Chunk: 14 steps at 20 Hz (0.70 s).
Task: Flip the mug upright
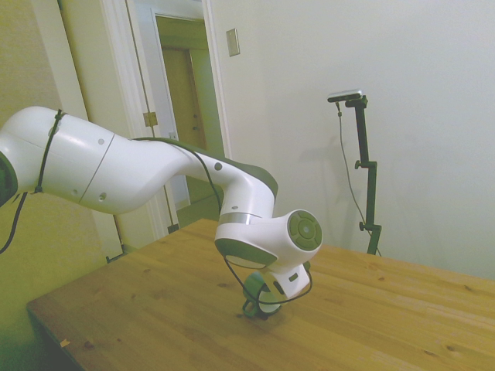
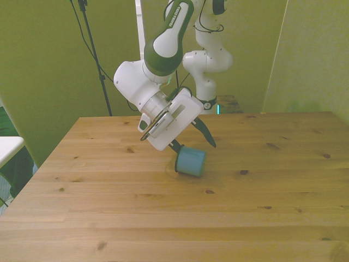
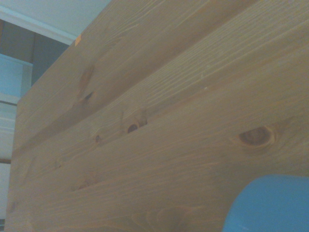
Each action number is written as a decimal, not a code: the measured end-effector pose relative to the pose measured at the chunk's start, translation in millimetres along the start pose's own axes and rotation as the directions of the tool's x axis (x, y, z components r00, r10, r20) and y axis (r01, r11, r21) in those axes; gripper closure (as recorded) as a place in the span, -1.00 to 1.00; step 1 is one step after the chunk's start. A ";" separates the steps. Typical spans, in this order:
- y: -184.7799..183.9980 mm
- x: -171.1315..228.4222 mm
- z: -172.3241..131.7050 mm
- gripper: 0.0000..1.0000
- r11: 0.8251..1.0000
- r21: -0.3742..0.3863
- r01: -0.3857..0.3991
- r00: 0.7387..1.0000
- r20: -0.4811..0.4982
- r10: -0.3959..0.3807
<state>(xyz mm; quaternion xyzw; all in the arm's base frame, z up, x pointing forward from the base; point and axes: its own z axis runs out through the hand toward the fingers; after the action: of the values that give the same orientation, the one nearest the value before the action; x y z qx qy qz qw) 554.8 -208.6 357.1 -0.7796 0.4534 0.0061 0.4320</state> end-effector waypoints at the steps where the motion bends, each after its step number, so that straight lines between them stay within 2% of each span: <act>1: 0.4 0.9 1.1 1.00 1.000 0.000 -0.001 1.000 0.002 0.001; 14: -1.4 6.2 3.4 1.00 1.000 -0.001 0.003 1.000 0.003 -0.003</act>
<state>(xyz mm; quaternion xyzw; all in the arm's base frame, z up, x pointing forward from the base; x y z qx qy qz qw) 560.7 -210.3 353.4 -0.7806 0.4516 0.0068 0.4321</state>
